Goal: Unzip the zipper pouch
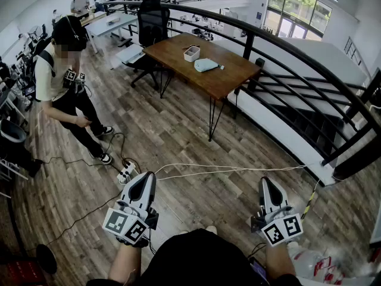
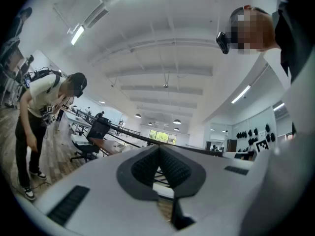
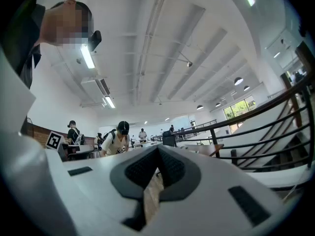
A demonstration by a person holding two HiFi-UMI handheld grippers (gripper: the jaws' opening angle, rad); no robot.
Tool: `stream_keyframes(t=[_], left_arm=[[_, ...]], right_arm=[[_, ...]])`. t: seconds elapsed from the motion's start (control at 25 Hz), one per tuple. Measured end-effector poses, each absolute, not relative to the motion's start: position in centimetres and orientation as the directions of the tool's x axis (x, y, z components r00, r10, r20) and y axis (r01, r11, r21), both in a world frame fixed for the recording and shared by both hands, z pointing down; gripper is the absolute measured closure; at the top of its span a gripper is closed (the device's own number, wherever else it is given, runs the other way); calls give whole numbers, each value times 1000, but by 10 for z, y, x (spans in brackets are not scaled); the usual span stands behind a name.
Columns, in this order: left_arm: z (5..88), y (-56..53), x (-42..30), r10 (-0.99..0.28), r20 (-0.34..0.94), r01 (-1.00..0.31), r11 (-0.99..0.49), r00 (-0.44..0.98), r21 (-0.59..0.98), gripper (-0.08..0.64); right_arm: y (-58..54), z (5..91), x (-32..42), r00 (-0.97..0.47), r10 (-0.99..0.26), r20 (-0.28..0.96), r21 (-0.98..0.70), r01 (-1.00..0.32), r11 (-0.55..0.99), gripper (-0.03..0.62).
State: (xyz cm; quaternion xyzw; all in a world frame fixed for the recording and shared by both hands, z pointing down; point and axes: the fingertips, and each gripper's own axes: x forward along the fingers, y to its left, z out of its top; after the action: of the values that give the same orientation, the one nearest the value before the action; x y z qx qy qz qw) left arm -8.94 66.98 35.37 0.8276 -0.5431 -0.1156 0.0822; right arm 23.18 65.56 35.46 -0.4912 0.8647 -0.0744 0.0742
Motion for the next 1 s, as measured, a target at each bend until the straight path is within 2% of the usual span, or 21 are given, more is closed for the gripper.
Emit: stream_keyframes(t=[0.64, 1.0], left_arm=[[359, 663, -65, -911, -72, -875, -409, 405, 259, 548], [358, 653, -37, -904, -59, -871, -424, 424, 247, 546]], right_arm=[[658, 366, 249, -504, -863, -33, -210, -841, 499, 600], [657, 351, 256, -506, -861, -61, -115, -853, 509, 593]])
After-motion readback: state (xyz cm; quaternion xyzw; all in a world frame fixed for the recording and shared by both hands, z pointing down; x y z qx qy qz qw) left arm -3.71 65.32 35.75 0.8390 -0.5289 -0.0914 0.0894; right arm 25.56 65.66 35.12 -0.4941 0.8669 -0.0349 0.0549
